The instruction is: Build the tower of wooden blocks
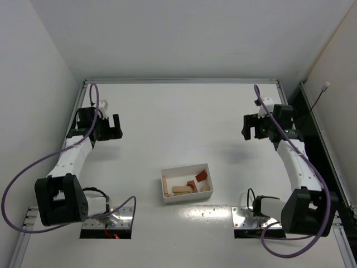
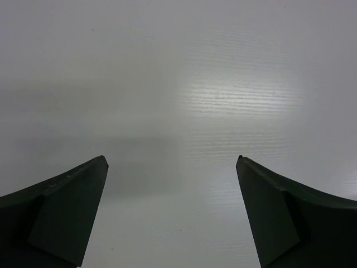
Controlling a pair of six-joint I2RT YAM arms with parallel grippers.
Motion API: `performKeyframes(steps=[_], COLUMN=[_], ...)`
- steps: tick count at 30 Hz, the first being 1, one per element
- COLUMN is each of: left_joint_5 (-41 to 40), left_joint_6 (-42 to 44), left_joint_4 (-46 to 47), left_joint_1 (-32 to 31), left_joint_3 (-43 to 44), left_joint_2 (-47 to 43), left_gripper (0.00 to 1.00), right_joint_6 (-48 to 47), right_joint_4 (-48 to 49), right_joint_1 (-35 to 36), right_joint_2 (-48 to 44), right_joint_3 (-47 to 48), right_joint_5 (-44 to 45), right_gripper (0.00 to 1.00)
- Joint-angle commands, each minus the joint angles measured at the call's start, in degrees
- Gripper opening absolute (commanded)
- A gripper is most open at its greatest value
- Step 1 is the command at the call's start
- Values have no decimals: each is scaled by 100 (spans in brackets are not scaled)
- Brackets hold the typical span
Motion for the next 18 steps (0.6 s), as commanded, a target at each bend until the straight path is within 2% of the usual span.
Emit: performKeyframes(steps=[1, 2, 4, 8, 10, 12, 18], left_joint_5=[102, 329, 550, 472, 411, 411, 524], left_joint_6=[284, 364, 531, 532, 532, 532, 585], left_joint_4=[22, -73, -153, -153, -153, -224, -338], left_joint_1=[54, 54, 54, 54, 54, 54, 54], left_joint_3=[128, 215, 286, 286, 348, 418, 532], left_joint_2=[48, 100, 101, 161, 162, 215, 215], left_gripper=[100, 100, 100, 100, 100, 100, 100], right_joint_6=[-914, -1198, -1812, -2834, -3272, -3398, -3609], right_joint_4=[-300, -529, -1055, -2006, -2384, -2438, -2211], right_joint_1=[269, 670, 1155, 2638, 3132, 3810, 4699], right_joint_2=[-213, -135, -65, 234, 340, 402, 647], right_joint_3=[305, 619, 1050, 1693, 1852, 1853, 1327], right_joint_5=[-1574, -1782, -2090, -2206, -2153, -2022, -2012], right_gripper=[81, 76, 76, 76, 73, 70, 64])
